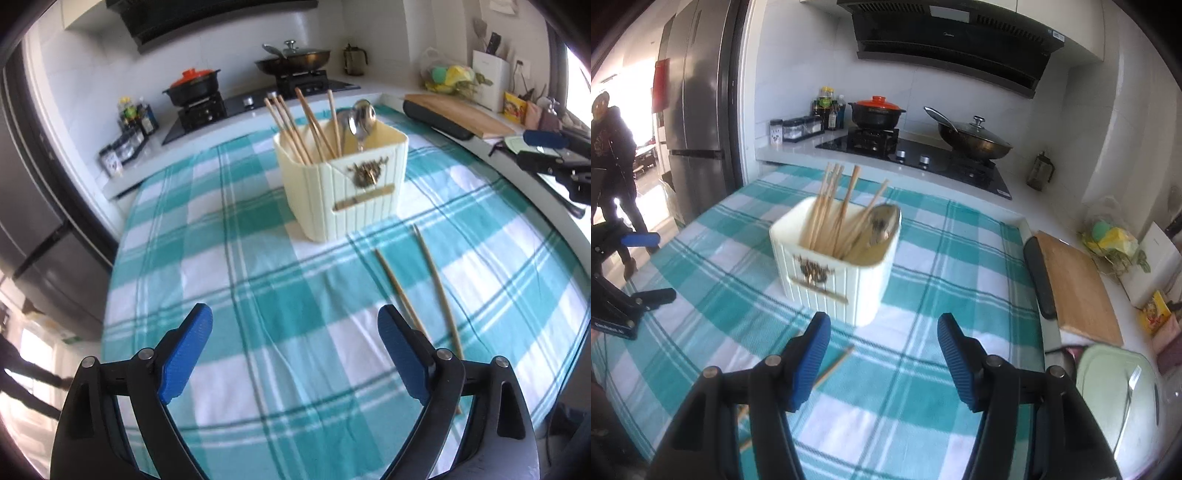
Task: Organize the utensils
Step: 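Move both tools back over the two remaining wooden chopsticks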
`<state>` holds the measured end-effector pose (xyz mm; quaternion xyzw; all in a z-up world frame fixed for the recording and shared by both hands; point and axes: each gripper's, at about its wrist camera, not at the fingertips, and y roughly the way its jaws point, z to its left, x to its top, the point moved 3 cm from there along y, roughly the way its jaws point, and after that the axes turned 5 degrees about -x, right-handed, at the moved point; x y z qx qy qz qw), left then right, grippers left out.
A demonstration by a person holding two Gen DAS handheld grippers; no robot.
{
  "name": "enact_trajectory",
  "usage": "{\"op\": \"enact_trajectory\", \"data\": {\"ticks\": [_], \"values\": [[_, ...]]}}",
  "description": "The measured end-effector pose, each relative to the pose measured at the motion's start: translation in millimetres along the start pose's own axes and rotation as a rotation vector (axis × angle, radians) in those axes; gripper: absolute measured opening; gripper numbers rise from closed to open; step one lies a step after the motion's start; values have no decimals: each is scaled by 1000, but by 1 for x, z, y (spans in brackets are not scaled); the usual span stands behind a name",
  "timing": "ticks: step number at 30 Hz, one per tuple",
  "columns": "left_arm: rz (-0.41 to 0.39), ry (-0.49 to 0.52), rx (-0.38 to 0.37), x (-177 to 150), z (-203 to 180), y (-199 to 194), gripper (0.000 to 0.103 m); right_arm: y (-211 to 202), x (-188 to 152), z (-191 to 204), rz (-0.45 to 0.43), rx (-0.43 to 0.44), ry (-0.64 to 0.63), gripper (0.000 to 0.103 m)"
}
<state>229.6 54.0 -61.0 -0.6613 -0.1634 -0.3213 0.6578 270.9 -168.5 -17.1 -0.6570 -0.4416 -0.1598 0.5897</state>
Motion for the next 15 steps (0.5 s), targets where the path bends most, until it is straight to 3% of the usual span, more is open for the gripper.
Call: {"op": "enact_trajectory", "data": {"ticks": [3, 8, 11, 15], "values": [[5, -71, -31, -39, -22, 2, 92, -9, -60, 9, 30, -41, 66, 61], [6, -183, -68, -82, -53, 8, 92, -15, -143, 30, 96, -8, 241, 61], [25, -221, -114, -92, -61, 14, 92, -18, -167, 42, 113, 15, 271, 61], [27, -227, -97, -94, -64, 17, 92, -17, -174, 47, 114, 5, 258, 61]]}}
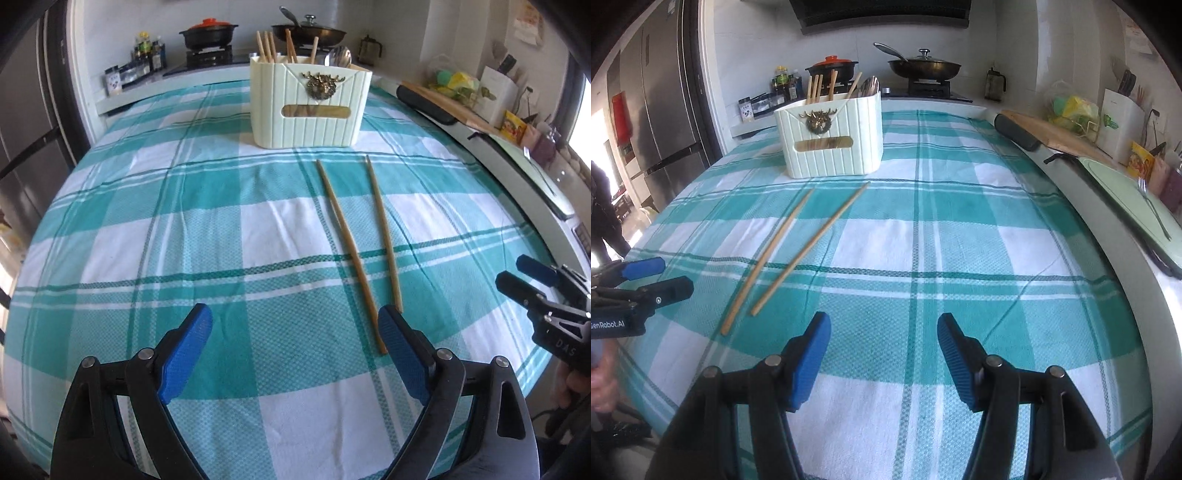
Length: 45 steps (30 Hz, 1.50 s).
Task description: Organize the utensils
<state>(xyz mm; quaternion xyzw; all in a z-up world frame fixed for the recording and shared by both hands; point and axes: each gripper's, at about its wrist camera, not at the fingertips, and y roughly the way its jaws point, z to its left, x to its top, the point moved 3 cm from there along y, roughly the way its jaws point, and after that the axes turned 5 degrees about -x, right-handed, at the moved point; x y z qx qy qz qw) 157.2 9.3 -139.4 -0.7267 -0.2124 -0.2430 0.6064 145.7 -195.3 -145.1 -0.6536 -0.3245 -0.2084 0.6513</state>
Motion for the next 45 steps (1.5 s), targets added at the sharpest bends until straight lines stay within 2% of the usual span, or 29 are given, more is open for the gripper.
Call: {"op": "enact_trajectory", "data": {"ticks": [3, 9, 11, 17, 19, 20, 24, 25, 30, 39, 42, 44, 45], "values": [[-6, -34, -4, -1, 3, 0, 92, 4, 4, 6, 5, 23, 7, 61], [-8, -39, 29, -3, 7, -2, 92, 16, 7, 28, 25, 83, -24, 49], [-16, -46, 36, -2, 10, -4, 92, 22, 9, 35, 40, 110, -38, 42], [-30, -87, 60, -3, 21, -6, 92, 44, 31, 62, 55, 164, -89, 34], [-28, -93, 66, -4, 23, -7, 92, 53, 41, 72, 62, 176, -95, 26], [-28, -96, 67, -4, 24, -7, 92, 59, 44, 78, 67, 187, -99, 26], [-33, -98, 78, -6, 27, -11, 92, 79, 46, 97, 105, 188, -130, 22], [-33, -99, 84, -7, 29, -11, 92, 83, 43, 99, 122, 170, -141, 15], [-18, -113, 92, -12, 34, -8, 92, 77, 37, 85, 129, 112, -105, 9], [4, -94, 75, -14, 26, 1, 92, 50, 6, 35, 173, -53, -23, 6], [14, -84, 54, -11, 21, 4, 92, 43, 0, 27, 182, -63, -26, 8], [12, -77, 41, -6, 18, 5, 92, 39, 0, 23, 175, -44, -14, 17], [9, -72, 31, -3, 16, 4, 92, 36, 0, 20, 167, -30, -2, 29]]}}
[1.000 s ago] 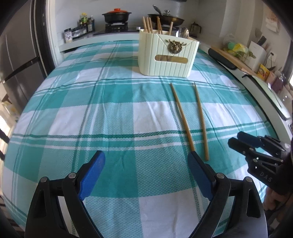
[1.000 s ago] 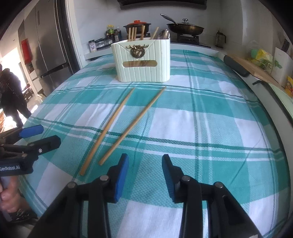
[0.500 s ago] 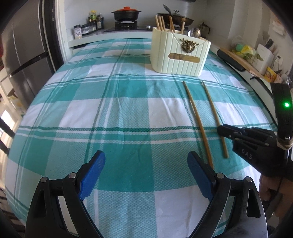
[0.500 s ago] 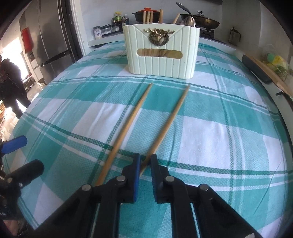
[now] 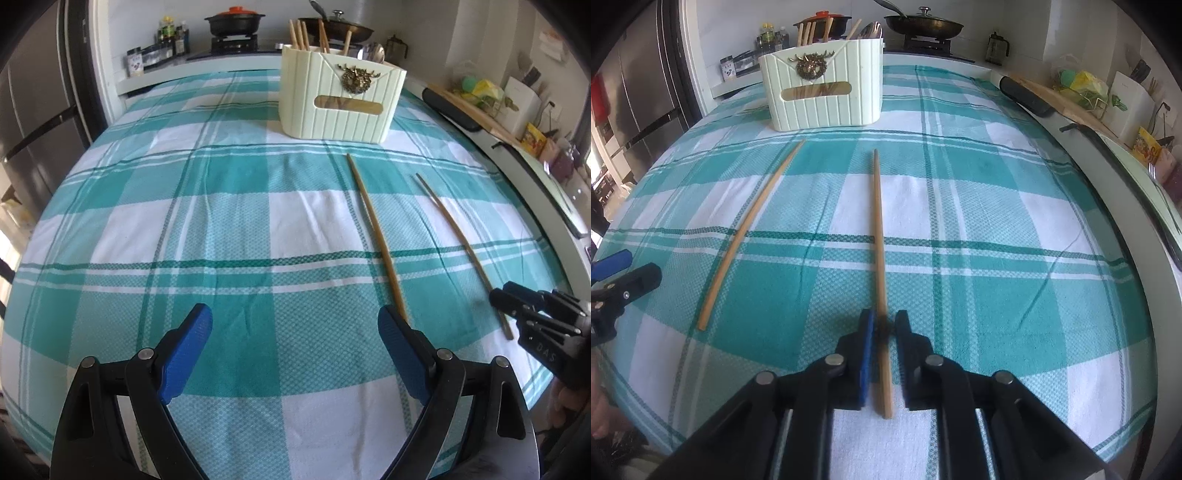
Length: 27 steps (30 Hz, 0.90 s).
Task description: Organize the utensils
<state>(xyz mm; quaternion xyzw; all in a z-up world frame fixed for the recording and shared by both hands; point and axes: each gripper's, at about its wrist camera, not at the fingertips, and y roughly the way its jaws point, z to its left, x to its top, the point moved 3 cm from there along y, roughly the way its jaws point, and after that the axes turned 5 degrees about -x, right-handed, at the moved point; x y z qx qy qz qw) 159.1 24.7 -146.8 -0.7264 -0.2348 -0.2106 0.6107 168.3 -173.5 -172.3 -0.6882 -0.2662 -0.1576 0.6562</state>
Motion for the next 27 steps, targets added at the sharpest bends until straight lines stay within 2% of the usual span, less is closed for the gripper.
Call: {"op": "enact_trajectory", "data": {"ticks": [1, 6, 9, 11, 14, 18, 20, 27], "values": [[-1, 4, -10, 3, -2, 0, 92, -2, 1, -3, -6, 14, 10, 37], [18, 28, -73, 16, -11, 6, 92, -4, 9, -6, 2, 85, 9, 37], [37, 58, -94, 30, -17, 17, 92, -1, 16, -4, 0, 92, -21, 37], [52, 73, -100, 40, -21, 27, 92, 8, 28, 0, 20, 103, -81, 37], [71, 93, -118, 57, -28, 45, 92, 21, 40, 1, 46, 117, -101, 37], [111, 105, -107, 79, -33, 78, 87, 40, 55, 5, 77, 120, -137, 37], [143, 101, -89, 89, -32, 97, 79, 51, 63, 8, 93, 124, -153, 37], [187, 168, -21, 114, -45, 131, 72, 85, 111, 20, 74, 124, -198, 36]]}}
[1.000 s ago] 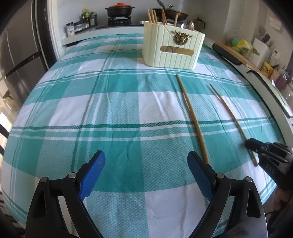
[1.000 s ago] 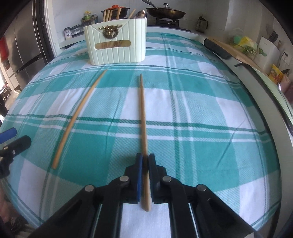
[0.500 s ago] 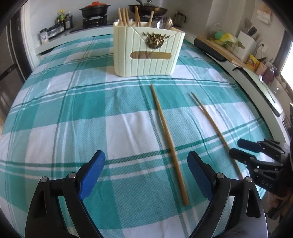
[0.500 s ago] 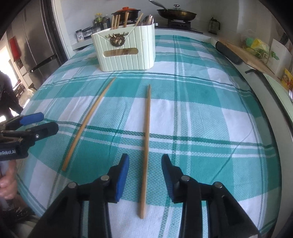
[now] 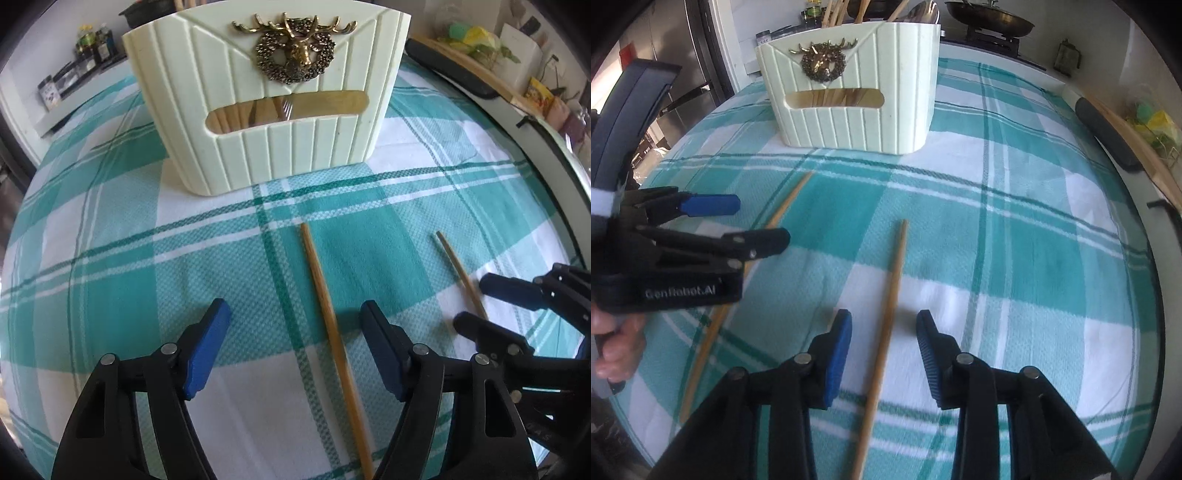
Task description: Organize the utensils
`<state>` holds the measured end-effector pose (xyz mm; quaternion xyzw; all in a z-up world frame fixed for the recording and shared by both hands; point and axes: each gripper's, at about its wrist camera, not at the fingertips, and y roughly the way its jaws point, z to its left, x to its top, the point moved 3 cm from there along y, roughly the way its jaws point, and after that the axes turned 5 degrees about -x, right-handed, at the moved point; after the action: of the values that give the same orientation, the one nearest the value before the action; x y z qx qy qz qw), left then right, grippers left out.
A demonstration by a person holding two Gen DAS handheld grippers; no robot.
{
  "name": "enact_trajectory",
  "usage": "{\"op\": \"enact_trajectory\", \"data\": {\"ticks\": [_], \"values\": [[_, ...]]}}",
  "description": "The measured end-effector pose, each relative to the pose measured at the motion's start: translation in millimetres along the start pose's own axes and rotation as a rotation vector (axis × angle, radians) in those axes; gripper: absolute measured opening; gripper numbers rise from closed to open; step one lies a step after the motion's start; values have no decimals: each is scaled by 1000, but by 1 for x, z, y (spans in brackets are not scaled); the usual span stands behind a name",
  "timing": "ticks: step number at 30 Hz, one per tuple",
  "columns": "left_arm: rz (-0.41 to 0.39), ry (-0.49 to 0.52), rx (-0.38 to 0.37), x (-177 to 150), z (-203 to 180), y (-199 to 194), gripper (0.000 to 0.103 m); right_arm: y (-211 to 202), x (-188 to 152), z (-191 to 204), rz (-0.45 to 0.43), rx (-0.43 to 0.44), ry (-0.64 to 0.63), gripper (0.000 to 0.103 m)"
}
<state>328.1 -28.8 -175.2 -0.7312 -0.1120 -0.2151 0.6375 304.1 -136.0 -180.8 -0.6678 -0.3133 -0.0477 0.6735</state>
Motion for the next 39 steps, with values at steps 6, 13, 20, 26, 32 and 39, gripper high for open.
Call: {"op": "enact_trajectory", "data": {"ticks": [6, 13, 20, 26, 32, 39], "values": [[16, 0, -13, 12, -5, 0, 18, 13, 26, -3, 21, -12, -3, 7], [-62, -85, -93, 9, 12, -19, 4, -3, 24, -26, -47, 51, 126, 5], [-267, -106, -141, 6, 29, -104, 3, -82, 27, -40, -238, 109, 217, 5], [-407, -107, -178, 7, 32, -165, 4, -151, 28, -36, -387, 109, 203, 6], [-485, -131, -205, -2, 38, -195, 3, -191, 22, -27, -499, 55, 165, 6], [-547, -138, -219, -9, 40, -218, 3, -219, 16, -21, -583, 27, 165, 6]]}}
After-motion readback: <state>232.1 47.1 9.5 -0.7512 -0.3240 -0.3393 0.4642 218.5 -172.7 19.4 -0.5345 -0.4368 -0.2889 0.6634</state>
